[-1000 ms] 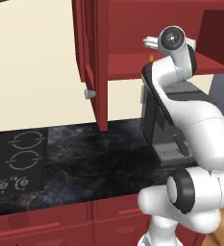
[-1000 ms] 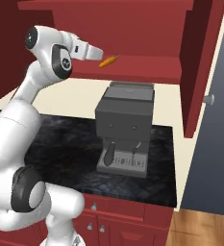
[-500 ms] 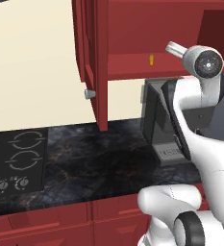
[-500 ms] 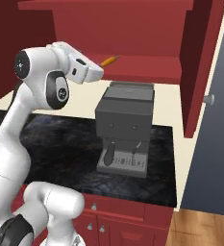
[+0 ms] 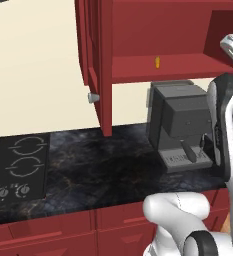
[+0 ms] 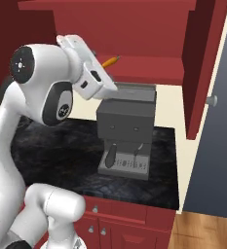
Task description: Pick the carrot from the counter and place it in the cabinet. Then close the cabinet.
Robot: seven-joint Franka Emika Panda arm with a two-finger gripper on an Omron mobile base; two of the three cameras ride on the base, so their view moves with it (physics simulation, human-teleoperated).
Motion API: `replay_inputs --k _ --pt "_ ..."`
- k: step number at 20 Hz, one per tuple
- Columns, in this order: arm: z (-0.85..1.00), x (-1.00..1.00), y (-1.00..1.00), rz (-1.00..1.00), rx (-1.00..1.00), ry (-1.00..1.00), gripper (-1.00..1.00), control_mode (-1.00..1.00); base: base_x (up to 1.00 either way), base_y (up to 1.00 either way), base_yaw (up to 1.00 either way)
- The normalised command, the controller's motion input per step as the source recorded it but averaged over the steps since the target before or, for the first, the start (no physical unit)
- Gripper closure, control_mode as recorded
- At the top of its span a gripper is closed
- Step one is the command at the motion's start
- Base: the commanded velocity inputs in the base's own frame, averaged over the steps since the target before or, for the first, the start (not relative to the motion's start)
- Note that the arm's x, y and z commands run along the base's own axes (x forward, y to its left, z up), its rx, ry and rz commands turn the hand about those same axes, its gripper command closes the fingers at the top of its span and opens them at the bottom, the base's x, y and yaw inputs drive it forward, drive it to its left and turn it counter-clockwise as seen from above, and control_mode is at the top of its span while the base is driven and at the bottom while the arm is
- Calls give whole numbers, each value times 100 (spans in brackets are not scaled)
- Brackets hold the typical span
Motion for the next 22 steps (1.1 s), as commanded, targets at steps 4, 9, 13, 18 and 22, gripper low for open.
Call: replay_inputs --k 4,9,13,18,22 --pt "1 -100 -58 -2 25 0 -100 -100 0 0 0" --pt "-17 -100 -41 -1 21 -7 -100 -100 0 0 0" --pt "-24 -100 -43 -6 18 -19 -100 -100 0 0 0" --pt "-30 -87 -48 -10 16 -17 -100 -100 0 0 0" --pt "-38 -56 -52 -10 14 -9 -100 -100 0 0 0"
